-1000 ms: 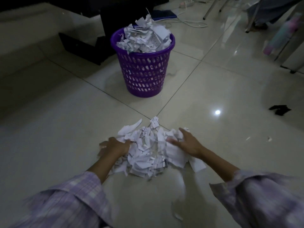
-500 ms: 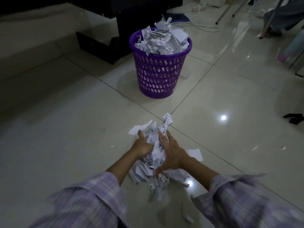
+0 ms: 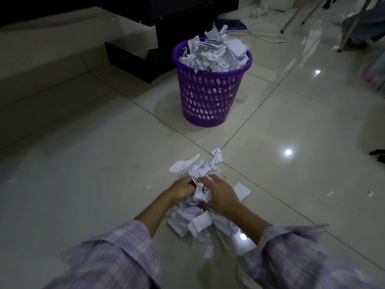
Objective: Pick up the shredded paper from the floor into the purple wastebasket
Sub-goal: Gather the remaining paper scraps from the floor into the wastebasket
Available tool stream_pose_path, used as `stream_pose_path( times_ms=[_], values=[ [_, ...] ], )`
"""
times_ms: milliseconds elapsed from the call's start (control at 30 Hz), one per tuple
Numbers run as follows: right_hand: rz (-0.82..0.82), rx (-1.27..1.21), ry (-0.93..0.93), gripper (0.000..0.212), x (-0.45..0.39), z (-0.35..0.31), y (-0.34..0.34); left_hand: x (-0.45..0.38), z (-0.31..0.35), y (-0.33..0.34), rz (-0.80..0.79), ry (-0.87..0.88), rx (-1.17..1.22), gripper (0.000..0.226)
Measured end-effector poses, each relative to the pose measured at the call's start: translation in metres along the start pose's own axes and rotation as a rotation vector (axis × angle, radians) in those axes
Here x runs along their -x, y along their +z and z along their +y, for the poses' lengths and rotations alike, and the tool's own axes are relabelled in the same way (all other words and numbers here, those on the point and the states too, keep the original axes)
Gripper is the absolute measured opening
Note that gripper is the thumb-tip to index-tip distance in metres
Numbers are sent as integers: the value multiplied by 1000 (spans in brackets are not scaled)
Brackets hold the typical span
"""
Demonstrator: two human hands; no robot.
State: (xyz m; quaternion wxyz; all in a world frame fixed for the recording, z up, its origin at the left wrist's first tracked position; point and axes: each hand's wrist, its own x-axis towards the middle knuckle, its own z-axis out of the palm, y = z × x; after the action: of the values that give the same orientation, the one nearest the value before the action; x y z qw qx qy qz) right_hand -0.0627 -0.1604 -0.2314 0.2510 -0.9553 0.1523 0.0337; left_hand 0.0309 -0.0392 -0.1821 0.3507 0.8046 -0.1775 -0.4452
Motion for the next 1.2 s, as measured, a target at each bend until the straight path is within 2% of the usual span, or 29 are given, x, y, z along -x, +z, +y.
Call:
stream_pose_path(
  times_ms=[100,167,233,333,433,500,567,633,767,833,967,1133,1200],
  values=[
    [20,-39,22,46,-5,1,-7,0,-1,2,52,30,-12,35],
    [47,-79,29,30,-8,5,-9,3,0,5,116,68,-24,42],
    [84,-134,43,20,-10,7,-14,6,1,6,142,125,79,51],
    [112,-200,55,7,-11,3,-29,12,7,4,54,210,254,60],
    [136,-348,80,8,-8,-5,-44,6,6,3,-37,193,286,80],
    [127,-411,142,20,-8,-11,-48,2,9,3,-72,182,316,94],
    [108,-437,202,17,-10,-17,-50,-2,12,0,-117,184,311,111],
    [108,-540,277,3,-13,-21,-52,-1,15,-3,-172,200,247,121],
    [138,-779,413,23,-15,-32,-58,-1,17,-2,-158,194,28,137],
    [133,-896,475,34,-15,-35,-56,1,19,2,-94,237,-1,130],
    [137,-1077,463,21,-15,-37,-54,4,21,6,149,371,31,87],
    [-42,-1208,309,10,-6,-37,-65,7,21,1,285,435,-6,56],
    [-148,-1293,231,15,-2,-39,-69,8,20,-1,335,431,15,44]
  ],
)
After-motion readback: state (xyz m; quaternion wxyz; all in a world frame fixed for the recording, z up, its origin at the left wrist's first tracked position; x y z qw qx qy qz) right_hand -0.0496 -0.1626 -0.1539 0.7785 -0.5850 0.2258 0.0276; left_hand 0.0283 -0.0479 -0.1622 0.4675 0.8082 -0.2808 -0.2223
